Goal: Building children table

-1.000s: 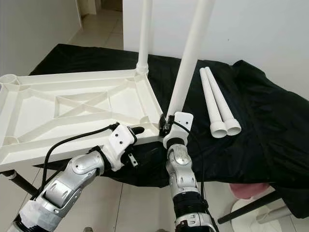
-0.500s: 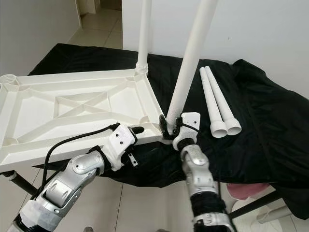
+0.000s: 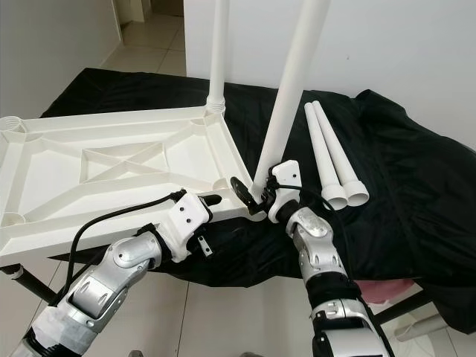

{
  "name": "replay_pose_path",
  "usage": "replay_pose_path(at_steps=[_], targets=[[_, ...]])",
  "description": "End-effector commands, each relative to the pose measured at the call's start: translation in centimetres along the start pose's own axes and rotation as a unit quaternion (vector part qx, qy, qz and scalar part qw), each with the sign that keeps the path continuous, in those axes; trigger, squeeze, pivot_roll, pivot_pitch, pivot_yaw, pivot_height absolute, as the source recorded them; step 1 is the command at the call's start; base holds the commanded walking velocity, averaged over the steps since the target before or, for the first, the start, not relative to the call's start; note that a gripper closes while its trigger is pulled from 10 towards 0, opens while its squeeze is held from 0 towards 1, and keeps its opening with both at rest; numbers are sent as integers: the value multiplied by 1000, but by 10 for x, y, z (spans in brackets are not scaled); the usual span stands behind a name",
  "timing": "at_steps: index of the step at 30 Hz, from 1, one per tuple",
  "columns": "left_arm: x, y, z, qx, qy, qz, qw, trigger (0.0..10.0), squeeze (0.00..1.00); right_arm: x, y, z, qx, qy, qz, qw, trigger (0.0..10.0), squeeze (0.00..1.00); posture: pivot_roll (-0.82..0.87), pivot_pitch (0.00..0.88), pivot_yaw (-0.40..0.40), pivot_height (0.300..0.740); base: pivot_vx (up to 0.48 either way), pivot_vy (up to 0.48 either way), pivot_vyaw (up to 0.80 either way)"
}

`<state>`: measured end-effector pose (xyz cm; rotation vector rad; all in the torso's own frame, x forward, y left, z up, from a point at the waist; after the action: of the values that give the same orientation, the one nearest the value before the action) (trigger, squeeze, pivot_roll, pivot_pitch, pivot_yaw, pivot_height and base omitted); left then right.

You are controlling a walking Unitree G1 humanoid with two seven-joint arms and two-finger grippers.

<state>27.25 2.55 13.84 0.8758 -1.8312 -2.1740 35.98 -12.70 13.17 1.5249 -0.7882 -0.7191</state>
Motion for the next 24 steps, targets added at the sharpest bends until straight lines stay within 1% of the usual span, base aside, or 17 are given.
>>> replay_pose_path(at_steps=[1,7,13,14,15,16,19,20,22,24], targets=[[4,2,-3,2,-25,3,1000,10000,0,2,-5,2,-14,8,4,1000,0,0,30,0,-66,740,0,0,0],[3,2,-2,1,-16,-1,1000,10000,0,8,-12,6,-26,2,-4,1000,0,0,35,0,-71,740,0,0,0],[0,1,-2,-5,3,-18,1000,10000,0,13,-17,12,-26,-28,-17,999,0,0,35,0,-72,740,0,0,0],[1,1,-2,-6,1,-19,1000,10000,0,13,-17,12,-23,-38,-24,999,4431,0,33,0,-71,740,0,0,0],[1,1,-2,-6,1,-19,1000,10000,0,13,-17,12,-23,-38,-24,999,4431,0,33,0,-71,740,0,0,0],[2,0,-3,-6,-5,-11,1000,10000,0,14,-19,12,-25,-56,-26,998,10000,0,31,0,-71,740,0,0,0],[2,0,-3,-6,-5,-11,1000,10000,0,14,-19,12,-25,-56,-26,998,10000,0,31,0,-71,740,0,0,0],[3,0,-3,-6,-10,-7,1000,10000,0,14,-19,11,-24,-70,-28,997,10000,0,28,0,-71,740,0,0,0],[3,0,-4,-5,-6,-8,1000,10000,0,17,-20,11,-22,-128,-39,991,10000,0,23,0,-70,740,0,0,0],[3,0,-4,-5,-6,-8,1000,10000,0,17,-20,11,-22,-128,-39,991,10000,0,23,0,-70,740,0,0,0]])
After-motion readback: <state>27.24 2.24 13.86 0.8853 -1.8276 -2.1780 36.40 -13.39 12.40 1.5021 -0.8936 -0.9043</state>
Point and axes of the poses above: a point about 5 cm out from each wrist's last joint towards the gripper, its own z axis pointing back from the gripper into the wrist, its own y axis along the axis of the wrist's last joint, x = y × z, the point moved 3 cm from there along -z, pointing out of the wrist towards the gripper, and after that the axes turned 4 degrees about -z, right-handed, at the moved point
